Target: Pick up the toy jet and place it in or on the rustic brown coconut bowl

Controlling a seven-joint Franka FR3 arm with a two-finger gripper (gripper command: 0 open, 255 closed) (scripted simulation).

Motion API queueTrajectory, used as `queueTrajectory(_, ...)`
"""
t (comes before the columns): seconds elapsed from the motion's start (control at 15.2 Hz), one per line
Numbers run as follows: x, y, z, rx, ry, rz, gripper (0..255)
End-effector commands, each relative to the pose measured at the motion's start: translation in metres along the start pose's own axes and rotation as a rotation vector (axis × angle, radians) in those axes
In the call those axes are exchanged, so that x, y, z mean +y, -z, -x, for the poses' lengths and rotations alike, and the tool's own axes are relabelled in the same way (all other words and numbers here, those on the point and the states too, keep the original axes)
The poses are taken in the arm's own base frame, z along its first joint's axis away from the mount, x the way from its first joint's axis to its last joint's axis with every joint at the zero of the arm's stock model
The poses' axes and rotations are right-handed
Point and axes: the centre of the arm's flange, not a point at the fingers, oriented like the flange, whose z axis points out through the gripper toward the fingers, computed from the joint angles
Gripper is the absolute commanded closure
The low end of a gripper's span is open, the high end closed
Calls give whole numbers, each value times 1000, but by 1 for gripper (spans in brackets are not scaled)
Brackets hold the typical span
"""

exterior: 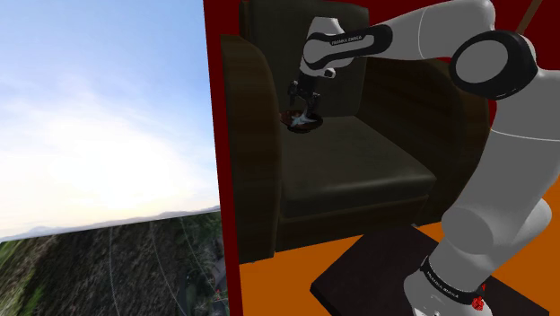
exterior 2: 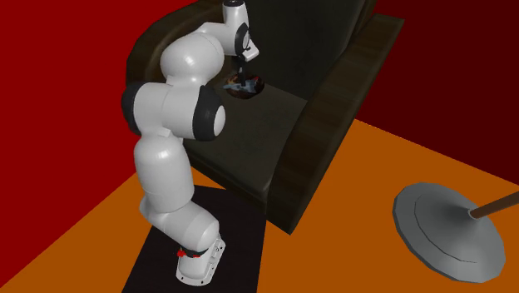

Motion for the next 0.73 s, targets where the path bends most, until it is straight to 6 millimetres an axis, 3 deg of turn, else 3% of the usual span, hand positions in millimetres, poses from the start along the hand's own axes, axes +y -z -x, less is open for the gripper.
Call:
queueTrajectory(0.0, 1, 21, 1, 0, 0, 0, 0)
queueTrajectory(0.13, 1, 44, 1, 0, 0, 0, 0)
queueTrajectory(0.66, 1, 44, 1, 0, 0, 0, 0)
